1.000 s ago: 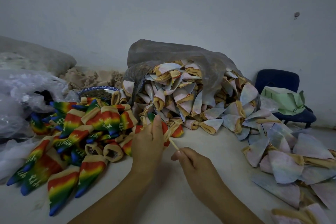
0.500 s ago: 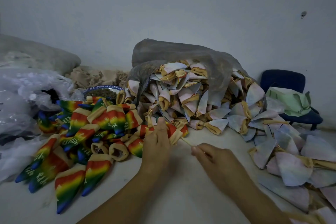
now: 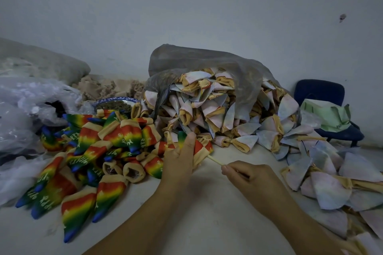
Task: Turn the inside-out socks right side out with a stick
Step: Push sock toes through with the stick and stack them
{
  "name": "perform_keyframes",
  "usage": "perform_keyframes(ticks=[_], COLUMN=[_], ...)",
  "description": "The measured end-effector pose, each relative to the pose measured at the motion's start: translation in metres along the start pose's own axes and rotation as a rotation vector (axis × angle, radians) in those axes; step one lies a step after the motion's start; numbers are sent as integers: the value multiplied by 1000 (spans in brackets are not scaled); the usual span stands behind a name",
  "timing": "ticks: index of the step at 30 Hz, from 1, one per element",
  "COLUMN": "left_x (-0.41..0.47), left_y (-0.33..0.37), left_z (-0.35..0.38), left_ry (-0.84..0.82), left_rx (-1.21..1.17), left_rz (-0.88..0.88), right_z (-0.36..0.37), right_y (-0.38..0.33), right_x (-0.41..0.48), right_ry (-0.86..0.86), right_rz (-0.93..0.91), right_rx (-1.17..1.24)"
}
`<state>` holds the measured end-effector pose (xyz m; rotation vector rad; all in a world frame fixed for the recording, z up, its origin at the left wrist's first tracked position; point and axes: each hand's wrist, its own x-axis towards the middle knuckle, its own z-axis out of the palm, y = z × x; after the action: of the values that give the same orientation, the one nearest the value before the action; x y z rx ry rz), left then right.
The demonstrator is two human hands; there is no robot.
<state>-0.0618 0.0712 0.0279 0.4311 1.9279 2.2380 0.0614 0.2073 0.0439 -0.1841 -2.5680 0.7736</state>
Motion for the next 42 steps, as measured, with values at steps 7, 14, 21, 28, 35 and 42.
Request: perform_keyframes(ticks=[7,14,21,28,35,42], left_x=[-1,-4,-12,-5,-14,-12], left_y=[-1,3,-6,-4,-1,-8], left_z=[8,9,7,-4,11,10], left_ry=[-9,71,101,143,81,70], left_rx=[-74,119,57,110,120,113], left_rz=[-60,93,35,79,96,138], right_z=[22,47,40,19,29,40], right_y=[-16,-26,-20,-4,-14,-30], right_x=[-2,-1,0,-1,1,-2], right_ry=[-21,24,-34,-48,-9,-4], right_rz=[153,259,206,223,251,277], right_rx=[259,287,111,29,97,415])
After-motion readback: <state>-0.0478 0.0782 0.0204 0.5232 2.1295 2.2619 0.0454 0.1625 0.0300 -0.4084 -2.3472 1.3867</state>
